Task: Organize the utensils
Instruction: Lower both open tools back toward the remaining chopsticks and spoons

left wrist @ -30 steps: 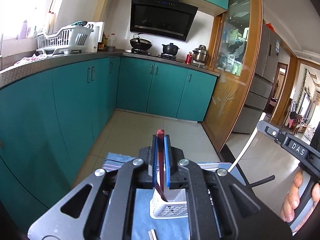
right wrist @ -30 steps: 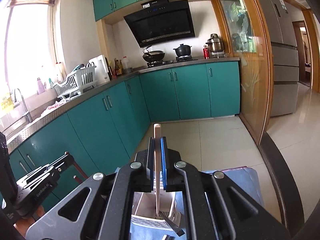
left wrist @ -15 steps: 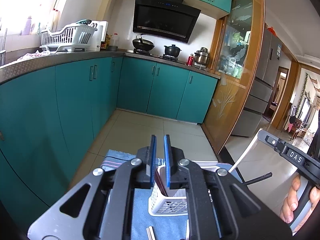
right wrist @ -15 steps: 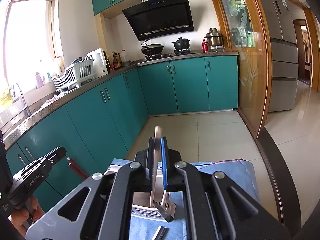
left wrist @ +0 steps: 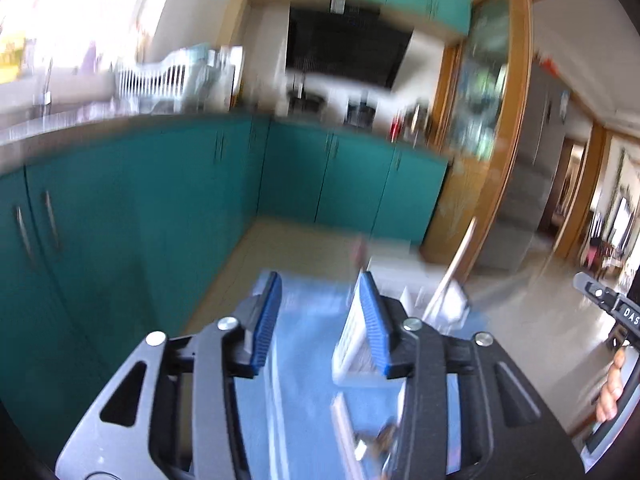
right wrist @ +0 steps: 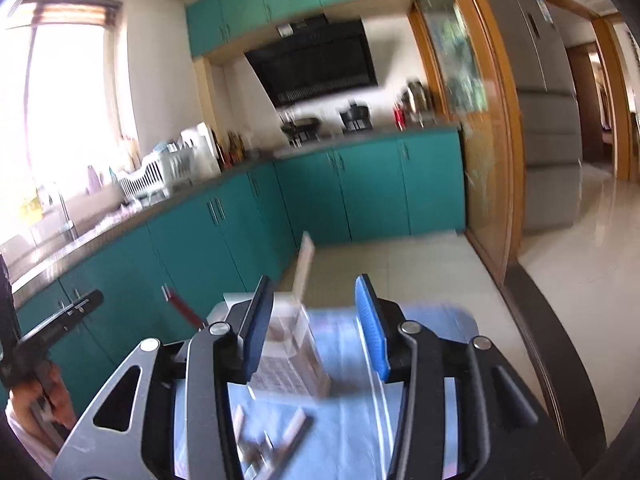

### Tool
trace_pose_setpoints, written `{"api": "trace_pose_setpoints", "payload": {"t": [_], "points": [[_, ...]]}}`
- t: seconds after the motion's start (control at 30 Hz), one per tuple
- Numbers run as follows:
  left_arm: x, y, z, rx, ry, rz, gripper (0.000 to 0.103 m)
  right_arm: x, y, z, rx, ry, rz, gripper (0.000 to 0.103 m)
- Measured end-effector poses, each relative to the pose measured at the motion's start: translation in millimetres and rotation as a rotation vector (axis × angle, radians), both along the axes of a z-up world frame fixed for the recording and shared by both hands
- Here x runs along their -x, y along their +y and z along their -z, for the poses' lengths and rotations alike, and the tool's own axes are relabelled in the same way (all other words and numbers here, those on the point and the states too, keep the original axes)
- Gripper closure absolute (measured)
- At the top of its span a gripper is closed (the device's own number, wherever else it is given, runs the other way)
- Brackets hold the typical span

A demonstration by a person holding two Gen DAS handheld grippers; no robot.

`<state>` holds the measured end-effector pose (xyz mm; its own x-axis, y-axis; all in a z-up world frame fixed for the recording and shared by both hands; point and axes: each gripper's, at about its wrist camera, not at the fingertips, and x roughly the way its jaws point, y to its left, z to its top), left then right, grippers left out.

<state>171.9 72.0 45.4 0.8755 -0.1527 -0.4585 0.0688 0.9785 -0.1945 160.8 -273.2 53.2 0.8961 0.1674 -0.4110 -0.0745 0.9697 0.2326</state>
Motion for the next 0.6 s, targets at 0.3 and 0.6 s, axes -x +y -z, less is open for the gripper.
{"api": "trace_pose_setpoints", "payload": {"t": [0.3, 0.6], "points": [[-18, -39, 134, -0.054, 0.436, 0.119, 0.057, -63, 49, 172, 0.001, 0.521, -0.079, 0.061], [-20, -41, 156, -0.054, 0.504, 0.153, 0.05, -100, 73, 191, 0.057, 0.592, -0.063, 0.061]]}}
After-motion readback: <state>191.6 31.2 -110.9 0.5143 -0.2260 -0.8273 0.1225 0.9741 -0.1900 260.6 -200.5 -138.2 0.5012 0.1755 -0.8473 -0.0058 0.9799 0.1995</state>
